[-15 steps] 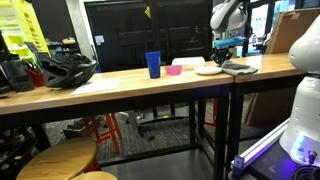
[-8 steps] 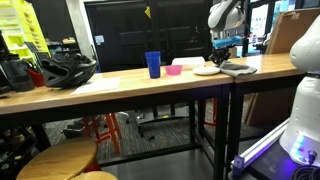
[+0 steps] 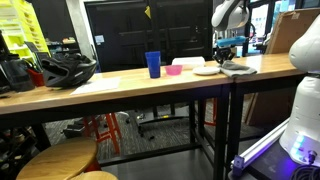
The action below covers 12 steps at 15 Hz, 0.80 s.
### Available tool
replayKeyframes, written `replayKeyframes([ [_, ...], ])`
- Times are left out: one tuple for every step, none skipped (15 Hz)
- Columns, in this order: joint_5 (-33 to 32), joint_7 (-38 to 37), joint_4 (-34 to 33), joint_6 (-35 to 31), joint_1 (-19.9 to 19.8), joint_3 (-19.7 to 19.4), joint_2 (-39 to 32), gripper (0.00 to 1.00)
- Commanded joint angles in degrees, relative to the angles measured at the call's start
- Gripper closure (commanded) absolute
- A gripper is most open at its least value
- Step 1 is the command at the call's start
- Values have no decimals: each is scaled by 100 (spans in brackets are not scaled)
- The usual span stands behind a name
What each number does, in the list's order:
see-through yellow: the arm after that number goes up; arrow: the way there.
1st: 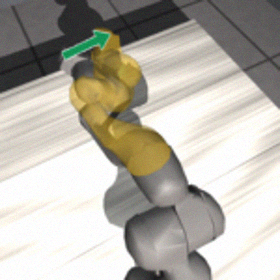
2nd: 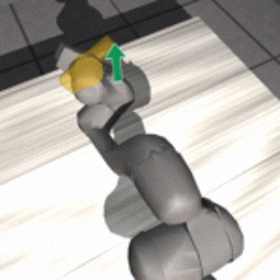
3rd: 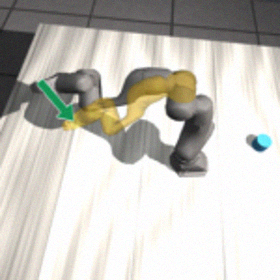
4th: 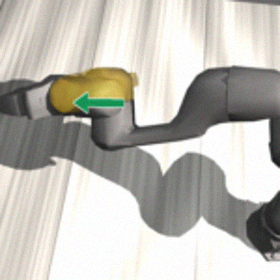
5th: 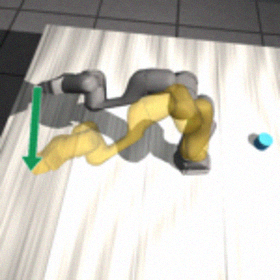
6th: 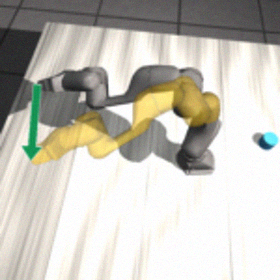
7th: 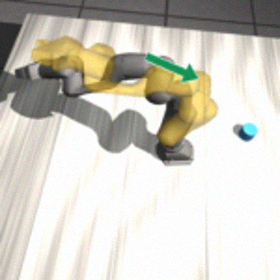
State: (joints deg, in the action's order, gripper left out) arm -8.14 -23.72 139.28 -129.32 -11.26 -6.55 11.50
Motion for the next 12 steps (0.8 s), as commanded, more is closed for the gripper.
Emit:
replayKeyframes([
  [364,373,232,70,-155,-277,137,98],
  [409,474,296,53,-195,-340,180,98],
  [441,547,340,40,-230,-384,217,98],
  [454,637,382,26,-266,-433,251,98],
  [479,714,424,38,-296,-474,281,98],
  [495,805,456,47,-332,-527,306,98],
  [513,873,500,78,-368,-579,348,98],
  [530,929,538,88,-397,-619,378,98],
  [536,979,587,70,-438,-663,397,98],
  [558,1019,611,95,-470,-701,424,98],
  [604,1080,630,104,-510,-762,424,98],
  [644,1129,645,118,-553,-820,437,98],
])
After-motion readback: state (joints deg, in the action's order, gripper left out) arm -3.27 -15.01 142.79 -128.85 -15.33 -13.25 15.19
